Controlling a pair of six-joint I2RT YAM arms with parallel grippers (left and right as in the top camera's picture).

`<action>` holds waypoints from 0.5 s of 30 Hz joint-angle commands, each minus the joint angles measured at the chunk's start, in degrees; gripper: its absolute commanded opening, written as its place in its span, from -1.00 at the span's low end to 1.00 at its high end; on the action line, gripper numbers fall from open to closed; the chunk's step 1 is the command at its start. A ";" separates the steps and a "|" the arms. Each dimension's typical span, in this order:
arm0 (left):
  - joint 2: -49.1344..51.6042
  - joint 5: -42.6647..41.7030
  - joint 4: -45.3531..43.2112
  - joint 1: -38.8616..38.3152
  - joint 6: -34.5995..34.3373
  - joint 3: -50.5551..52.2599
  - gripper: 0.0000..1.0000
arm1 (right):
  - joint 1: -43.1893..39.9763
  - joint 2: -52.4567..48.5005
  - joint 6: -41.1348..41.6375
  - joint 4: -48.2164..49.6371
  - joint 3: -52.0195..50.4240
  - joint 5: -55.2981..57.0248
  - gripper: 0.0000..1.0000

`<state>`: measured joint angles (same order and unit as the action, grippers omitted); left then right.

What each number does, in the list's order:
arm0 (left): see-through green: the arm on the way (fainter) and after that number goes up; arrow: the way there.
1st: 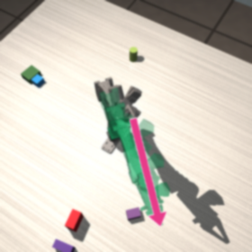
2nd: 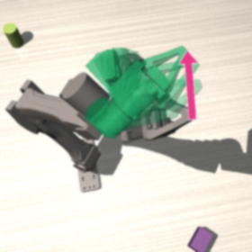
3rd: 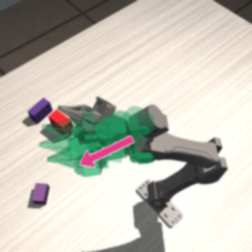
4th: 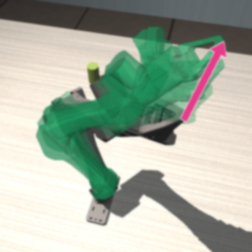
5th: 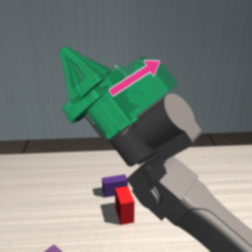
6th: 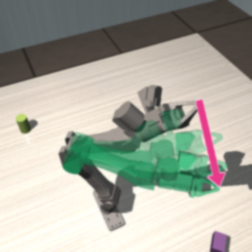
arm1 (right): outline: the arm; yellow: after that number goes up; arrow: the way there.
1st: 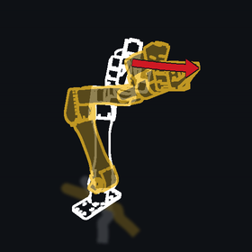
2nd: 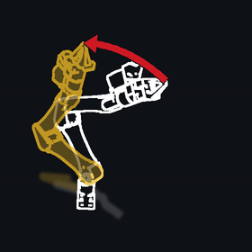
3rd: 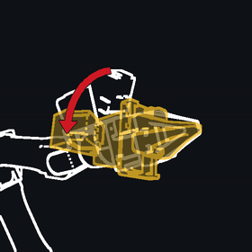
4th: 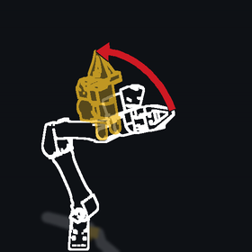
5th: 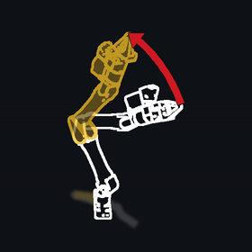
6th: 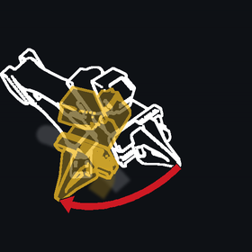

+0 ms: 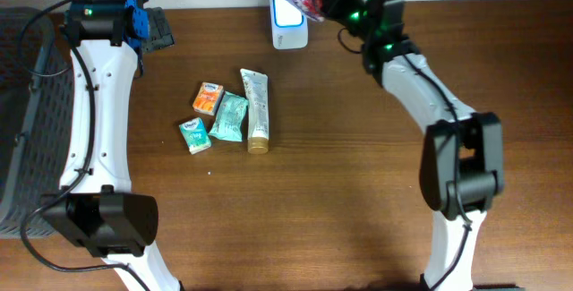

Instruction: Scan the item barcode

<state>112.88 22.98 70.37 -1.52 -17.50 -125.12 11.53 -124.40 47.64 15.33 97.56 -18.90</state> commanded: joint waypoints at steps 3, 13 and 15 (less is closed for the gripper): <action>-0.07 0.59 -0.02 0.20 0.66 -0.50 0.98 | 3.58 -9.16 3.48 3.80 0.87 8.63 -0.92; -0.07 0.59 -0.02 0.20 0.66 -0.50 0.98 | -15.89 7.82 0.66 -17.66 1.77 5.42 -0.92; -0.07 0.59 -0.02 0.20 0.66 -0.50 0.99 | -23.71 7.61 0.68 -37.03 1.73 8.13 -0.92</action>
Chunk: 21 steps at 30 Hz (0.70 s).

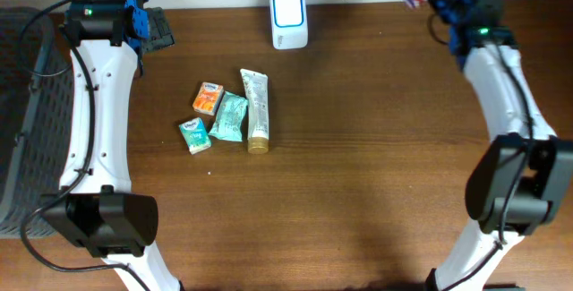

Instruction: Scan the item barcode

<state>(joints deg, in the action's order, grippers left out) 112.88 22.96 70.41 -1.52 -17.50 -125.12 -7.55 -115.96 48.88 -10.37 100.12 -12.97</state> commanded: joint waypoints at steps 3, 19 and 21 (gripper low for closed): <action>-0.07 0.61 -0.07 0.20 0.66 -0.50 0.97 | -10.56 -2.14 -0.59 -22.97 -1.46 8.72 -0.92; -0.07 0.61 -0.07 0.20 0.66 -0.50 0.99 | 19.50 6.23 -36.39 -33.33 -3.72 -8.37 0.67; -0.07 0.61 -0.07 0.20 0.66 -0.50 0.98 | 31.10 0.83 -32.33 -29.75 -3.69 4.72 0.64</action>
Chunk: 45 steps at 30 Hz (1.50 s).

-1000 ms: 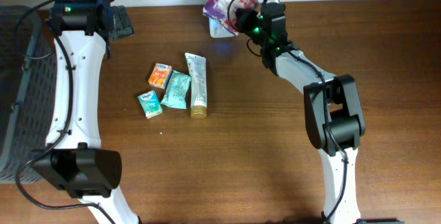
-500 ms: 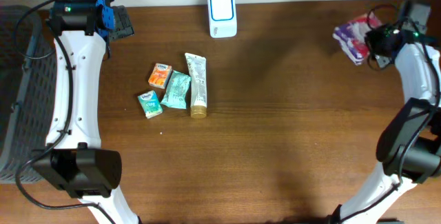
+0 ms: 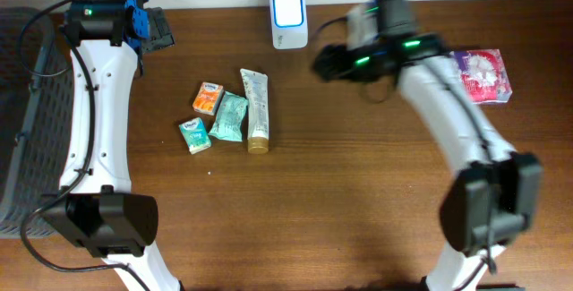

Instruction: Scan the item barcode

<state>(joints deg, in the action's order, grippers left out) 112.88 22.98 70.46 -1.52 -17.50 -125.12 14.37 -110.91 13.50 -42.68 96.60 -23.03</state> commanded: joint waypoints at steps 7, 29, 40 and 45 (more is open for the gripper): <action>-0.07 0.59 -0.11 0.20 0.66 -0.50 0.98 | 28.30 -15.67 3.91 10.36 -0.17 39.82 0.36; -0.07 0.59 -0.11 0.20 0.66 -0.50 0.98 | -7.96 -9.79 1.68 -7.98 -6.91 -15.69 -0.89; -0.07 0.59 -0.11 0.20 0.66 -0.50 0.98 | -12.13 -5.97 -2.16 -24.46 8.31 -1.62 0.85; -0.07 0.59 -0.11 0.20 0.66 -0.50 0.99 | -12.17 -7.61 -3.67 -24.09 7.65 4.70 0.97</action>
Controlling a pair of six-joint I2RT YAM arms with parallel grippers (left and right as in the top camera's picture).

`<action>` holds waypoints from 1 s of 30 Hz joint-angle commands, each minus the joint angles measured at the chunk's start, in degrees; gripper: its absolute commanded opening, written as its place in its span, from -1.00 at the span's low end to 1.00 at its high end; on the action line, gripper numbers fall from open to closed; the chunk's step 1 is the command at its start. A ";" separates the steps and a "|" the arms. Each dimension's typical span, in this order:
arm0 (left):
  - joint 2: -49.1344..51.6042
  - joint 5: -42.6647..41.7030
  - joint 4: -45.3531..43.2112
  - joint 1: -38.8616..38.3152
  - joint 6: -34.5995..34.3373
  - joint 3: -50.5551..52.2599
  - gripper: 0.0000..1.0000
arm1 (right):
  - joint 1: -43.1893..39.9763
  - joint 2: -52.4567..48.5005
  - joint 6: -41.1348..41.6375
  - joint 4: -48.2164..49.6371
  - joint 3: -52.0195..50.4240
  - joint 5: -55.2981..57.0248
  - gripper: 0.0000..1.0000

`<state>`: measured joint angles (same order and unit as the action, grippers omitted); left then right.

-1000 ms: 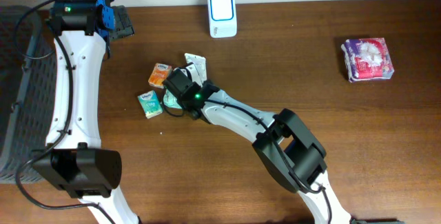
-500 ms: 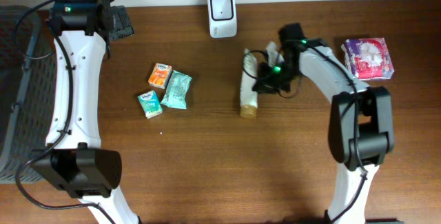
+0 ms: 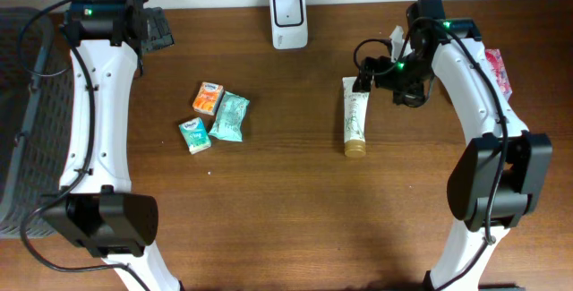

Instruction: Scan the item barcode

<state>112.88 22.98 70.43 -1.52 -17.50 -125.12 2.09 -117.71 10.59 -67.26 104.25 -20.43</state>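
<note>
The white scanner (image 3: 288, 9) stands at the back middle of the table, its window dark. A pale green tube (image 3: 354, 119) with a gold cap lies right of centre, cap toward the front. My right gripper (image 3: 364, 82) sits at the tube's flat far end and looks shut on it. My left gripper (image 3: 154, 29) hangs at the back left, away from all items; its jaws do not show clearly. A pink packet (image 3: 499, 67) lies at the right edge, partly behind the right arm.
An orange box (image 3: 207, 98), a teal pouch (image 3: 230, 116) and a small green box (image 3: 194, 136) lie together left of centre. A grey basket (image 3: 22, 121) stands beyond the table's left edge.
The tube was in the pile left of centre; it now lies right of centre with my right gripper at its far end. The scanner's window has gone from lit to dark.
My right gripper held the pink packet over the lit scanner, then held it at the back right. After that the packet lay at the right edge and the gripper was empty near the scanner. Now the gripper is on the tube, away from the pile.
</note>
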 commanded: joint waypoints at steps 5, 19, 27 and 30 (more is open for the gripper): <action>-0.07 0.59 -0.09 0.20 0.66 -0.50 0.98 | -0.76 -1.46 -0.74 4.72 -3.10 2.05 0.97; -0.07 0.59 -0.09 0.20 0.66 -0.50 0.98 | 0.26 -9.20 -0.74 15.13 -12.94 -6.27 0.47; -0.07 0.59 -0.09 0.20 0.66 -0.50 0.98 | 1.11 -8.83 -0.70 19.96 -13.44 -20.17 -0.92; -0.07 0.59 -0.09 0.20 0.66 -0.50 0.98 | 1.33 -7.45 -0.63 18.12 -3.78 -27.85 -0.92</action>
<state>112.88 22.98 70.46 -1.52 -17.50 -125.12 2.66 -126.30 10.28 -49.41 92.82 -39.40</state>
